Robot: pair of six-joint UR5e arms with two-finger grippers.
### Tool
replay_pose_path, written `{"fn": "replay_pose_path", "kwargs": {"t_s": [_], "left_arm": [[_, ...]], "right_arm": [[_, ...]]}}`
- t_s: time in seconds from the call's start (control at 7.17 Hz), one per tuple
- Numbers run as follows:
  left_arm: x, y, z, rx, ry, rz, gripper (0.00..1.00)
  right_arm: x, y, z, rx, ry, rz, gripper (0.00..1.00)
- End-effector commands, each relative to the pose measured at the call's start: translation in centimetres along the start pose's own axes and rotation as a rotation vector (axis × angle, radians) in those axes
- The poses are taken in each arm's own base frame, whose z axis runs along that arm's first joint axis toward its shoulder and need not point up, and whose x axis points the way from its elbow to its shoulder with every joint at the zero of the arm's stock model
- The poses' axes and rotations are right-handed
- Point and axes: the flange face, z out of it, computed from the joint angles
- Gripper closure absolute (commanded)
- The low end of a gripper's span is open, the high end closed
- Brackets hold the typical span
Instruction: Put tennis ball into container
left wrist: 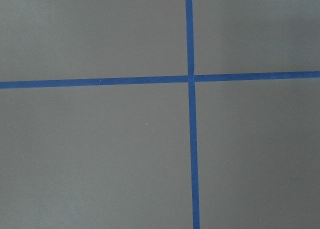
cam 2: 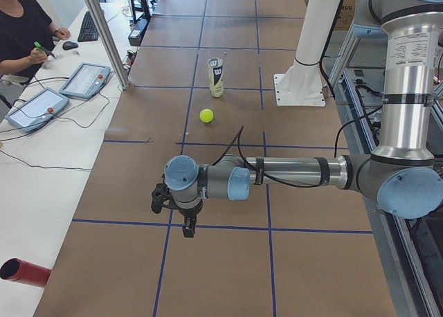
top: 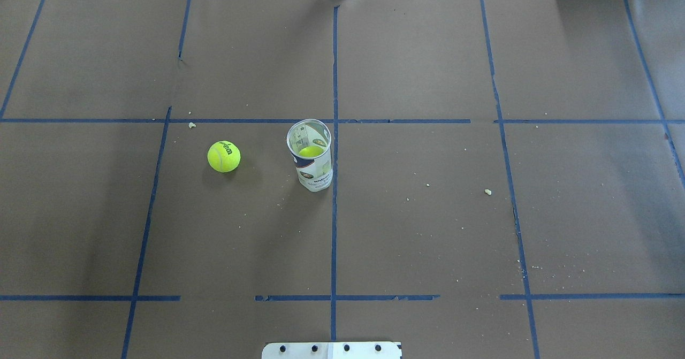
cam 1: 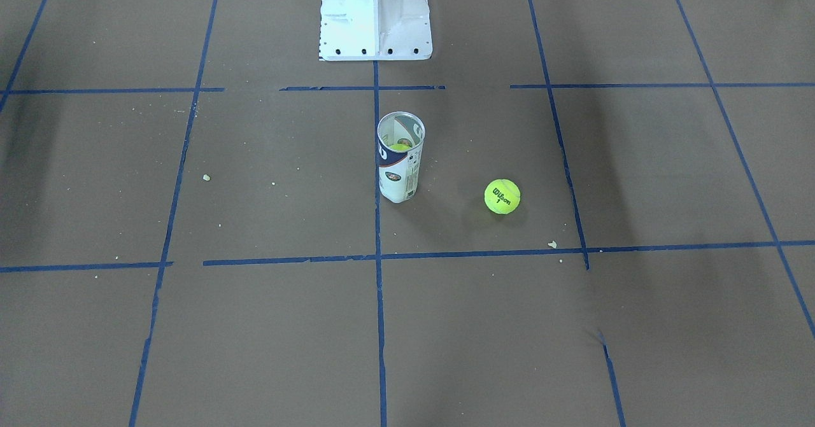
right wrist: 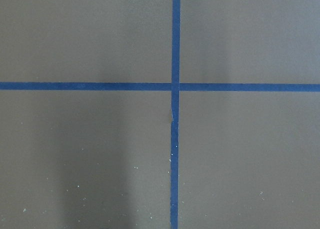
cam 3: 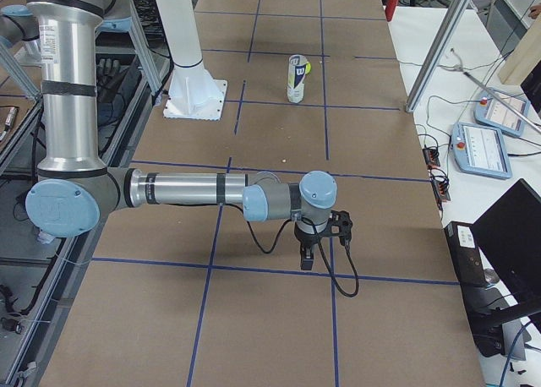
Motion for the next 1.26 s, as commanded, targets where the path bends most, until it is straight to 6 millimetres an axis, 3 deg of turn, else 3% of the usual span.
{"fn": "replay_pose_path", "kwargs": {"t_s": [0.0, 0.28, 0.56, 0.7, 0.84, 1.12], "left_arm": [[0.1, -0.1, 0.0, 0.002, 0.0, 0.008, 0.0], [1.0, -0.9, -1.0, 0.024, -0.002, 0.029, 0.0], [3.6, -4.3, -3.6, 0.075, -0.031, 0.076, 0.0], [8.1, -5.8, -5.0, 0.101, -0.036, 0.156, 0.0], [13.2, -6.4, -6.5, 0.144, -0.04, 0.109, 0.0], [26.3, -8.8, -6.0, 0.147, 0.032, 0.074, 0.0]], "right_arm": [[0.0, 0.0, 0.0, 0.0, 0.0, 0.0, 0.0], [0.0, 0.0, 0.0, 0.0, 0.0, 0.0, 0.0], [0.0, 0.0, 0.0, 0.0, 0.0, 0.0, 0.0], [0.0, 0.0, 0.0, 0.0, 0.0, 0.0, 0.0], [0.0, 0.0, 0.0, 0.0, 0.0, 0.0, 0.0], [0.0, 0.0, 0.0, 0.0, 0.0, 0.0, 0.0]]}}
